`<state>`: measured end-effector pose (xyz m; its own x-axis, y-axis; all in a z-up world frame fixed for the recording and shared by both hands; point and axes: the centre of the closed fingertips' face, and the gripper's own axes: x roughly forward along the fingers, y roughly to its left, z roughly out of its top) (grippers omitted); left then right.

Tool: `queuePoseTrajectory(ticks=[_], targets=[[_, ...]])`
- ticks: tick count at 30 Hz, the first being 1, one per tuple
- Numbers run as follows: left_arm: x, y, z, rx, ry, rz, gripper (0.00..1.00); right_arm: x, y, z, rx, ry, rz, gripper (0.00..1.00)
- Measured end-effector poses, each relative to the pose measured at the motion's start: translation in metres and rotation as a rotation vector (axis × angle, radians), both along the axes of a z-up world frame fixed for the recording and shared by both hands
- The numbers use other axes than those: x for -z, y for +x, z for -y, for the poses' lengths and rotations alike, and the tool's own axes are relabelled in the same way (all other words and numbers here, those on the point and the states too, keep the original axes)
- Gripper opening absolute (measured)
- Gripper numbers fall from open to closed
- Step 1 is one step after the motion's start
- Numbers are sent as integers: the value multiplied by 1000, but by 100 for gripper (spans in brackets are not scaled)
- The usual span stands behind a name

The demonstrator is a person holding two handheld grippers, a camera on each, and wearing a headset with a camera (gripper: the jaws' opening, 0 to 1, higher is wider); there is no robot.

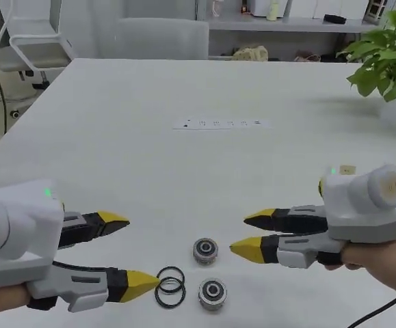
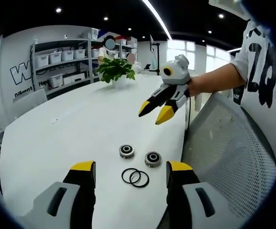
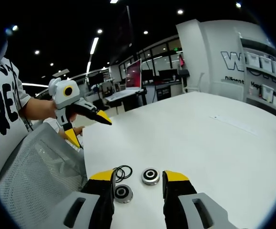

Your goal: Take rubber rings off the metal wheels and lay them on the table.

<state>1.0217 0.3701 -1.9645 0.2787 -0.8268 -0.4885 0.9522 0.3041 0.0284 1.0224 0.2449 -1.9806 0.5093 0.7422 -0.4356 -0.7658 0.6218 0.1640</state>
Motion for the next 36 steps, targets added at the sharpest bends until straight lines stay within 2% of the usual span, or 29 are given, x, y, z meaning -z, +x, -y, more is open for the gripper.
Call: queuePoseTrajectory(ticks=[8,14,18,24,36], targets=[[-1,-2,-2,-5,0,6,59,2,-15,7,-7,-45,15,46],[-2,-4,-3,-10,-3,9,59,6,-24,13,2,-56,2,50],[2,-8,-5,-1,23,33,59,5,-28,19,24,-44,1,52],[1,-11,-6,-12,5,18,60,3,-33,27,59,-33,2,58],[2,-15,-9,-27,-4,9,60,7,-44,32,66,-72,11,70]])
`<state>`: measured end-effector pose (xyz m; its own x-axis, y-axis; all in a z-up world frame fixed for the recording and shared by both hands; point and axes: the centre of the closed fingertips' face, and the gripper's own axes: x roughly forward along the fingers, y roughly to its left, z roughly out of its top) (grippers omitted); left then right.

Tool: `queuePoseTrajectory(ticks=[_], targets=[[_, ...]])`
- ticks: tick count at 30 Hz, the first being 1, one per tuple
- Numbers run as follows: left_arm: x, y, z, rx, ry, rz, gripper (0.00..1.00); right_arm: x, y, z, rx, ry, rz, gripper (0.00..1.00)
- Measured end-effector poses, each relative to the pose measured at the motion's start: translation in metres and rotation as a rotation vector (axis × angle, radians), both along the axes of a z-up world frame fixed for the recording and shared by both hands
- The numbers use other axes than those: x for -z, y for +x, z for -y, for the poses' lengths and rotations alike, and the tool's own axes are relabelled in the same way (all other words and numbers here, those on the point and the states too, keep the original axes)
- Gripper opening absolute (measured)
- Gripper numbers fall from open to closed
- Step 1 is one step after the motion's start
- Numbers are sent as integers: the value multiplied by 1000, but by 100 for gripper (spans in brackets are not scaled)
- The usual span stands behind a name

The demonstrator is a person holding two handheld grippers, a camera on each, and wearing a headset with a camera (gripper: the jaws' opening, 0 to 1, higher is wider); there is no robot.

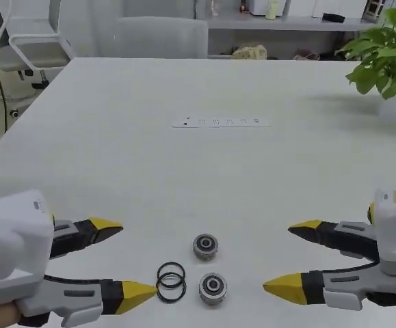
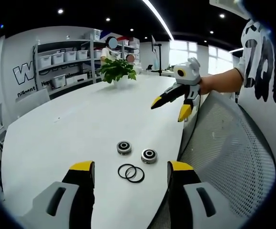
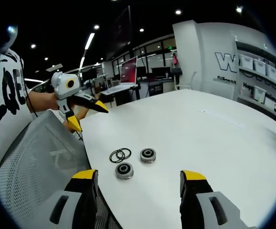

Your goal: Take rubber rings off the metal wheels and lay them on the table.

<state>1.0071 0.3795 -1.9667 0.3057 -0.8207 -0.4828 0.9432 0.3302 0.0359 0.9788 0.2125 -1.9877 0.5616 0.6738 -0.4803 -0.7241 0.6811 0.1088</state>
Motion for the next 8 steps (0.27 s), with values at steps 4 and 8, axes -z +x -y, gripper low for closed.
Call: queuePoseTrajectory(ticks=[4,8], targets=[[0,-1,-1,2,6,5,60,3,-5,-3,-17,-23,-2,73],[-1,-1,-1,1,6,5,60,5,-8,-4,-41,-58,4,74]])
